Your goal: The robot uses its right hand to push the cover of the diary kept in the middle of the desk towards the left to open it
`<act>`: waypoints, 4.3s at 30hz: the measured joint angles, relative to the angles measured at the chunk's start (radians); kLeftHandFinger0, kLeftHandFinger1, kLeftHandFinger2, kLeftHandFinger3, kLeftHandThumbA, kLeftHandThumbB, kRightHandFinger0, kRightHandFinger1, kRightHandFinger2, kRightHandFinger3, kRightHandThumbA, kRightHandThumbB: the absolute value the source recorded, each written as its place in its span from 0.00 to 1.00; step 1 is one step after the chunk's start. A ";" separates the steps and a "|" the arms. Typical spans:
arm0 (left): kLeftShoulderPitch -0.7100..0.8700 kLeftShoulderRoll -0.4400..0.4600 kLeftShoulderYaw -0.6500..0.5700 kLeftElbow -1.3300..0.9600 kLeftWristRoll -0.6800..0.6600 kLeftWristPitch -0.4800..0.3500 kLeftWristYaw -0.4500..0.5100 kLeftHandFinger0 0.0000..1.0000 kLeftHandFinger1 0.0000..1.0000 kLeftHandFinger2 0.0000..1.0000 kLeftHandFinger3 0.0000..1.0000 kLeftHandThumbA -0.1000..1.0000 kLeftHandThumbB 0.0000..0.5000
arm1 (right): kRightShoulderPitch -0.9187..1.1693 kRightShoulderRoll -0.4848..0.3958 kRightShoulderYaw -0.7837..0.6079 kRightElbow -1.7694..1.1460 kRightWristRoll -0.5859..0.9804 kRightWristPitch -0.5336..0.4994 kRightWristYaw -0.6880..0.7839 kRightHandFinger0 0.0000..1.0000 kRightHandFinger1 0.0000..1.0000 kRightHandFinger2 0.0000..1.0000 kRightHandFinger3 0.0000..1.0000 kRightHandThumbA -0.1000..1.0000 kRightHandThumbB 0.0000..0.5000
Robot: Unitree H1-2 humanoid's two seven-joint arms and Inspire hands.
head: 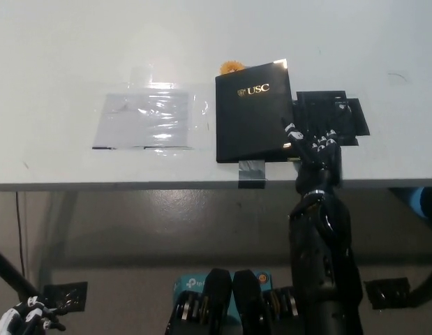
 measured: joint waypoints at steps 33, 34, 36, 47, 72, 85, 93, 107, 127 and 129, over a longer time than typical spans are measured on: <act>-0.002 0.002 -0.014 0.000 0.005 -0.010 0.000 0.40 0.50 0.29 0.38 0.55 1.00 | -0.019 -0.001 0.271 0.065 0.027 -0.063 -0.069 1.00 1.00 1.00 1.00 0.91 0.19; -0.003 0.002 -0.015 0.000 0.006 -0.010 0.000 0.40 0.51 0.29 0.38 0.55 1.00 | -0.017 -0.003 0.283 0.064 0.029 -0.064 -0.074 1.00 1.00 1.00 1.00 0.91 0.20; -0.002 0.003 -0.017 0.000 0.007 -0.011 0.000 0.41 0.51 0.29 0.38 0.55 1.00 | -0.014 -0.005 0.303 0.059 0.036 -0.069 -0.083 1.00 1.00 1.00 1.00 0.91 0.17; -0.017 0.012 -0.023 -0.002 0.008 -0.010 0.000 0.42 0.51 0.28 0.36 0.53 1.00 | 0.038 0.024 0.382 0.065 0.089 -0.069 -0.101 1.00 1.00 1.00 1.00 0.92 0.13; -0.037 0.032 -0.092 -0.014 0.024 0.006 0.000 0.45 0.52 0.30 0.38 0.53 1.00 | -0.163 -0.032 0.482 0.296 -0.042 -0.039 -0.075 1.00 1.00 1.00 1.00 0.92 0.25; -0.050 0.040 -0.108 -0.035 0.028 0.043 0.000 0.47 0.52 0.28 0.33 0.51 1.00 | -0.155 -0.239 0.864 0.310 -0.308 -0.013 0.020 0.82 0.89 0.97 1.00 1.00 0.54; -0.053 0.047 -0.110 -0.036 0.031 0.054 0.000 0.46 0.52 0.28 0.34 0.52 1.00 | -0.142 -0.316 1.100 0.219 -0.475 0.026 0.091 0.95 1.00 1.00 1.00 1.00 0.67; -0.091 0.068 -0.143 -0.054 0.061 0.073 0.000 0.47 0.53 0.25 0.31 0.52 1.00 | -0.155 -0.232 1.265 0.221 -0.722 0.042 0.143 0.00 0.06 0.07 1.00 1.00 0.82; -0.062 0.073 -0.147 -0.052 0.060 0.082 0.000 0.45 0.50 0.26 0.35 0.50 1.00 | -0.059 -0.298 1.076 -0.069 -0.751 0.100 0.376 0.69 0.75 0.76 0.97 1.00 0.55; -0.061 0.072 -0.147 -0.050 0.060 0.082 0.000 0.44 0.49 0.25 0.35 0.48 1.00 | -0.038 -0.310 1.045 -0.141 -0.733 0.132 0.405 1.00 1.00 1.00 1.00 1.00 0.39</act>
